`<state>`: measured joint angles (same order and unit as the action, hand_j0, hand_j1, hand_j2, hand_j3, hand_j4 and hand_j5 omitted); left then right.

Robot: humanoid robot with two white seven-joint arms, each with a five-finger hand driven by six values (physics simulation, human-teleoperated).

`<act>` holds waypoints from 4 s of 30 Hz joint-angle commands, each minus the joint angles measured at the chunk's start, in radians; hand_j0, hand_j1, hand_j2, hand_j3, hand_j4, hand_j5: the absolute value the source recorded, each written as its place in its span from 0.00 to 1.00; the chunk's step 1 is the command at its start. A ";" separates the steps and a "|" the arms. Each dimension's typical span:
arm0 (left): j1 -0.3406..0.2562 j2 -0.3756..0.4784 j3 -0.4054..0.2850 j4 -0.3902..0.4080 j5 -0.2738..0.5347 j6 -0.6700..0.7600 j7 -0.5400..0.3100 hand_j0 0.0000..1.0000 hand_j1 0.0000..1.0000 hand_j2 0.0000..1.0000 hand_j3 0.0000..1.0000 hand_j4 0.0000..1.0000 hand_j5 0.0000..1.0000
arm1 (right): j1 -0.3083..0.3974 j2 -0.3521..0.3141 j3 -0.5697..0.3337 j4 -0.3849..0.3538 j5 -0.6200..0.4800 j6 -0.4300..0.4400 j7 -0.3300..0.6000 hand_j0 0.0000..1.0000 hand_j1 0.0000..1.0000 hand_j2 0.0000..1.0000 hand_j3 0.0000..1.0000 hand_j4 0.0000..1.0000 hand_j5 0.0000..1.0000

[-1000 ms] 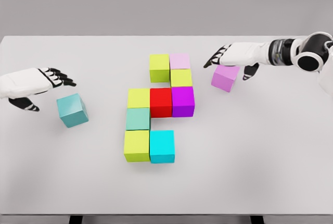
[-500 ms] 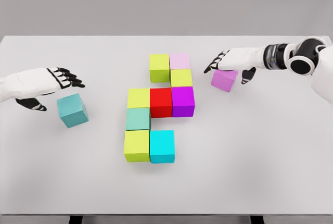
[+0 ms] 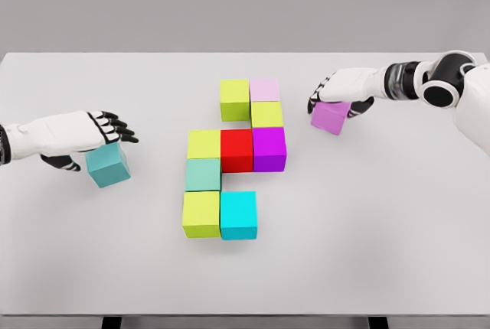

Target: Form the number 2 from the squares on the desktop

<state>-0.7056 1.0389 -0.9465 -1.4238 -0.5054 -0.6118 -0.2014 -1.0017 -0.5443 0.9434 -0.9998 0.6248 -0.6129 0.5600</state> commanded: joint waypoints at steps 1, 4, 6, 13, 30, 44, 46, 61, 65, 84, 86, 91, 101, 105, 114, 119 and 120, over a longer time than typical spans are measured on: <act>0.000 -0.014 0.000 0.005 -0.010 0.001 0.000 1.00 1.00 1.00 1.00 1.00 1.00 | 0.000 0.000 -0.002 -0.003 -0.002 0.002 0.000 0.67 0.67 0.67 0.67 0.67 0.67; 0.003 -0.017 0.000 0.020 -0.019 0.001 0.000 1.00 1.00 1.00 1.00 1.00 1.00 | -0.005 0.000 -0.006 -0.005 -0.005 0.002 0.000 0.67 0.67 0.67 0.67 0.67 0.67; 0.003 -0.019 0.000 0.020 -0.024 0.001 0.000 1.00 1.00 1.00 1.00 1.00 1.00 | -0.003 -0.008 -0.012 -0.040 -0.004 0.002 0.000 0.67 0.67 0.67 0.67 0.67 0.67; 0.011 -0.020 -0.001 0.020 -0.024 0.001 0.000 1.00 1.00 1.00 1.00 1.00 1.00 | 0.002 -0.078 -0.031 -0.123 -0.011 0.002 -0.002 0.67 0.67 0.67 0.67 0.67 0.67; 0.011 -0.037 0.002 0.019 -0.065 0.001 0.000 0.60 0.60 0.60 0.60 0.60 0.60 | 0.106 -0.293 -0.121 -0.437 -0.022 0.002 -0.003 0.64 0.64 0.64 0.64 0.64 0.64; -0.035 -0.051 0.011 0.066 -0.062 0.001 0.000 0.62 0.62 0.62 0.62 0.62 0.62 | 0.236 -0.464 -0.114 -0.737 -0.053 0.002 -0.006 0.64 0.64 0.64 0.64 0.64 0.64; -0.041 -0.062 0.011 0.085 -0.062 0.001 0.000 0.62 0.62 0.62 0.62 0.62 0.62 | 0.250 -0.473 -0.114 -0.764 -0.056 0.002 -0.006 0.64 0.64 0.64 0.64 0.64 0.64; -0.140 -0.207 0.009 0.244 -0.065 0.001 0.000 0.62 0.62 0.62 0.62 0.62 0.62 | 0.321 -0.387 -0.104 -0.767 -0.140 0.002 -0.009 0.64 0.64 0.64 0.64 0.64 0.64; -0.166 -0.235 0.009 0.279 -0.065 0.001 -0.001 0.62 0.62 0.62 0.62 0.62 0.62 | 0.344 -0.348 -0.083 -0.767 -0.145 0.002 -0.005 0.64 0.64 0.64 0.64 0.64 0.64; -0.255 -0.376 0.008 0.476 -0.065 0.001 -0.001 0.64 0.64 0.64 0.64 0.64 0.64 | 0.353 -0.329 -0.078 -0.767 -0.145 0.002 -0.009 0.92 0.92 0.92 0.92 0.92 0.92; -0.264 -0.392 0.008 0.488 -0.067 0.001 -0.001 0.64 0.64 0.64 0.64 0.64 0.64 | 0.353 -0.330 -0.080 -0.767 -0.145 0.002 -0.009 0.92 0.92 0.92 0.92 0.92 0.92; -0.281 -0.433 0.009 0.529 -0.065 0.001 -0.024 0.64 0.64 0.64 0.64 0.64 0.64 | 0.344 -0.397 -0.095 -0.767 -0.200 0.002 -0.012 0.99 0.99 0.99 0.99 0.99 0.99; -0.299 -0.487 0.014 0.611 -0.065 0.001 -0.029 0.66 0.66 0.66 0.66 0.66 0.66 | 0.342 -0.483 -0.167 -0.766 -0.343 0.002 -0.011 0.99 0.99 0.99 0.99 0.99 0.99; -0.307 -0.502 0.014 0.640 -0.065 0.001 -0.029 0.68 0.68 0.68 0.68 0.68 0.68 | 0.341 -0.514 -0.206 -0.749 -0.330 0.002 -0.008 0.99 0.99 0.99 0.99 0.99 0.99; -0.314 -0.520 0.015 0.669 -0.065 0.001 -0.027 0.96 0.96 0.96 0.96 0.96 0.96 | 0.201 -0.600 -0.059 -0.631 -0.246 0.002 -0.011 0.99 0.99 0.99 0.99 0.99 0.99; -0.318 -0.530 0.023 0.683 -0.062 0.001 -0.026 1.00 1.00 1.00 1.00 1.00 1.00 | 0.032 -0.537 0.161 -0.511 -0.232 0.002 -0.012 0.99 0.99 0.99 0.99 0.99 0.99; -0.318 -0.530 0.026 0.683 -0.062 0.001 -0.026 1.00 1.00 1.00 1.00 1.00 1.00 | 0.009 -0.505 0.190 -0.474 -0.226 0.002 -0.012 0.99 0.99 0.99 0.99 0.99 0.99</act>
<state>-1.0232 0.5108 -0.9272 -0.7440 -0.5734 -0.6121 -0.2283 -1.0155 -1.0853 1.0582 -1.5329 0.3907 -0.6117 0.5484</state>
